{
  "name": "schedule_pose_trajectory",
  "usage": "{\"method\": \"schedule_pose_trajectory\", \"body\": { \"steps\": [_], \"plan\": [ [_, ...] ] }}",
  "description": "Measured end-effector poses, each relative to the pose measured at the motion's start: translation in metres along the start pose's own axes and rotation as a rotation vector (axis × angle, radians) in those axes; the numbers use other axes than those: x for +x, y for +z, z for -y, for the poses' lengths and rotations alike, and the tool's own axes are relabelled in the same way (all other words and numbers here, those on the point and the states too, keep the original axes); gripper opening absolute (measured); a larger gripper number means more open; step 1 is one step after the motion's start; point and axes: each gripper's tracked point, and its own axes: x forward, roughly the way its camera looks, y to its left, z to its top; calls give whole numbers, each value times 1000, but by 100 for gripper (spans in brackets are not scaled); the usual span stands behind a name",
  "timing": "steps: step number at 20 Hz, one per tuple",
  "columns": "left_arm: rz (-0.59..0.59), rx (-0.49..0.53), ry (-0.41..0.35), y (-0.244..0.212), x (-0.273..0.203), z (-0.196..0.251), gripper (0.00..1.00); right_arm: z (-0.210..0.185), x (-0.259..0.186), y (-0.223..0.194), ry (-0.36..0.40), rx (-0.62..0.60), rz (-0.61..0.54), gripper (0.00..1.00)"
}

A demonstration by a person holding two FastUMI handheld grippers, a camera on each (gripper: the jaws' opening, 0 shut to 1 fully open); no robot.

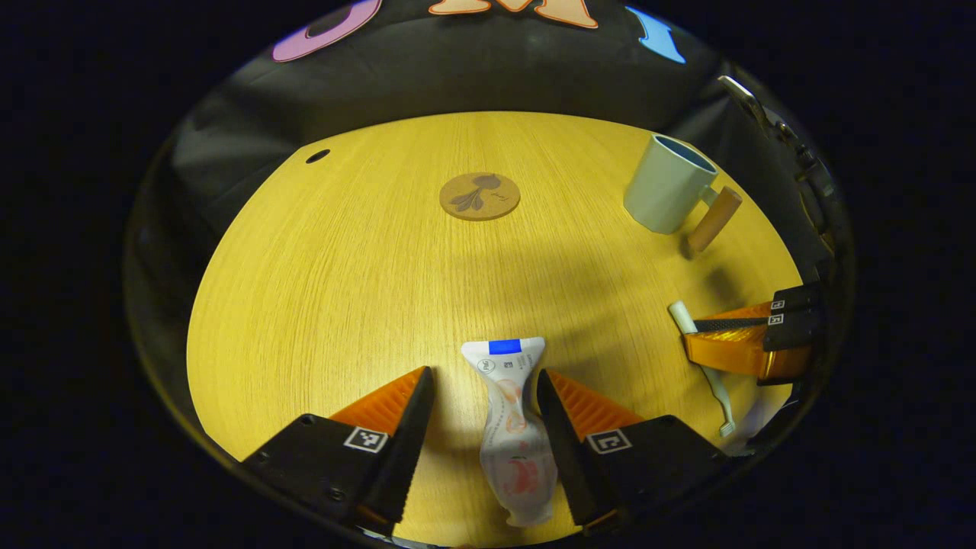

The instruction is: Put the toothbrush and toothpaste on the desktop into the cup, then pick up the cup and place it on the coaster on the desktop.

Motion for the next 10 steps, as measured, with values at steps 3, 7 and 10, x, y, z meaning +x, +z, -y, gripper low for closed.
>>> {"method": "schedule_pose_trajectory", "body": {
  "steps": [3, 7, 10],
  "plan": [
    [16, -24, 1, 2, 1, 0, 42, 0, 1, 0, 4, -2, 1, 4],
    [40, -51, 4, 6, 3, 1, 15, -1, 1, 1, 9, -3, 3, 3],
    [42, -50, 3, 6, 3, 3, 10, -1, 1, 1, 8, -5, 6, 4]
  ]
}}
